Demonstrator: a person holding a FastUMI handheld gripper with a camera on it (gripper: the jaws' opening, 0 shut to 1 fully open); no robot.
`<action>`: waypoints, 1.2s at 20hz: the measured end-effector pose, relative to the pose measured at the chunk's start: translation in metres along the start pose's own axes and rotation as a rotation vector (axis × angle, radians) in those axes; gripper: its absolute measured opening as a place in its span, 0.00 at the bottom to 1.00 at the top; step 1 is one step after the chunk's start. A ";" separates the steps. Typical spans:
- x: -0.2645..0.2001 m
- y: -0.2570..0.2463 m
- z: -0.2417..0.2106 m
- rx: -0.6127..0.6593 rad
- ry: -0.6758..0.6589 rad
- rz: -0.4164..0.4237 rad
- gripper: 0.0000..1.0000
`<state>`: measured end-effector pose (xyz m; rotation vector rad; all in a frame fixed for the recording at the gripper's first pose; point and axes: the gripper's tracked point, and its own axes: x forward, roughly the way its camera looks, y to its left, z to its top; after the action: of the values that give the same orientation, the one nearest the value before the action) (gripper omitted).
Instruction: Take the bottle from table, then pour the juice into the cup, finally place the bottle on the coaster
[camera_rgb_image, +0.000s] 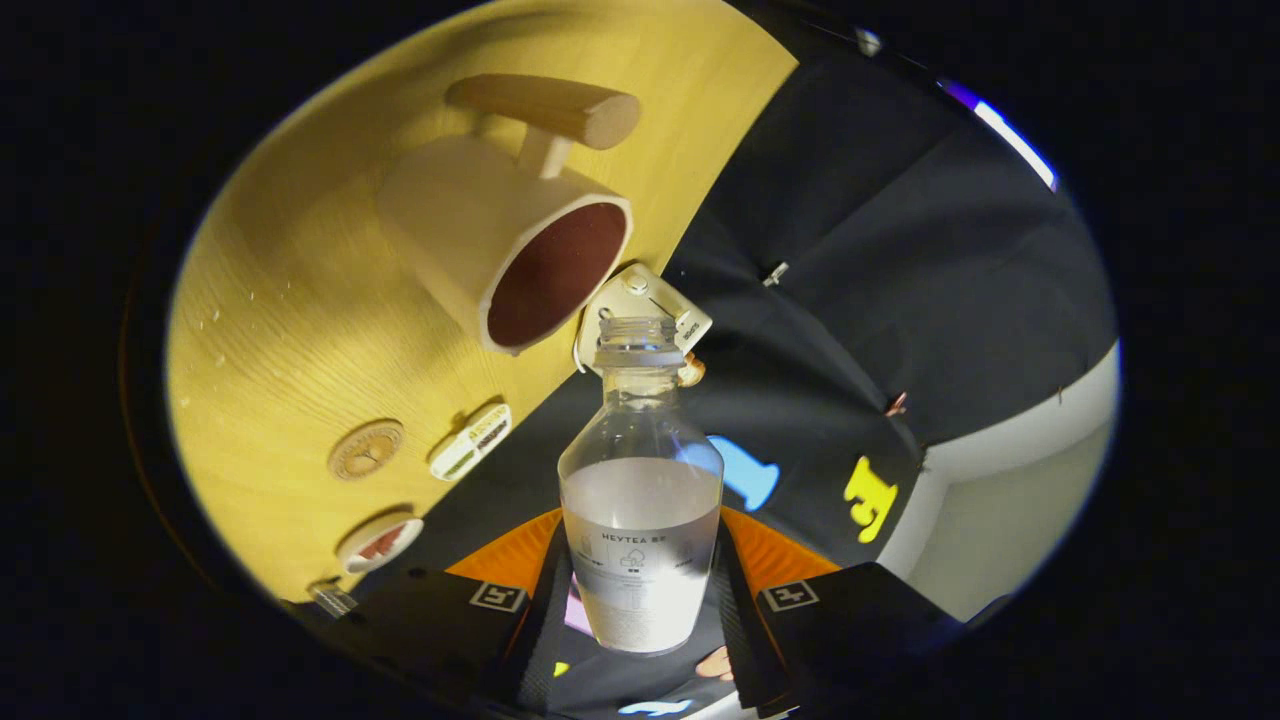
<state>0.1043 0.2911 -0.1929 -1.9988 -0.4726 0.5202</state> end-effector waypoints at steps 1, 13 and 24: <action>-0.005 0.009 0.000 0.093 0.030 0.038 0.70; -0.027 0.038 0.015 1.257 0.219 0.202 0.71; -0.006 -0.015 -0.052 2.057 0.073 -0.006 0.71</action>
<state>0.1263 0.2570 -0.1561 -0.0220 0.1942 0.5077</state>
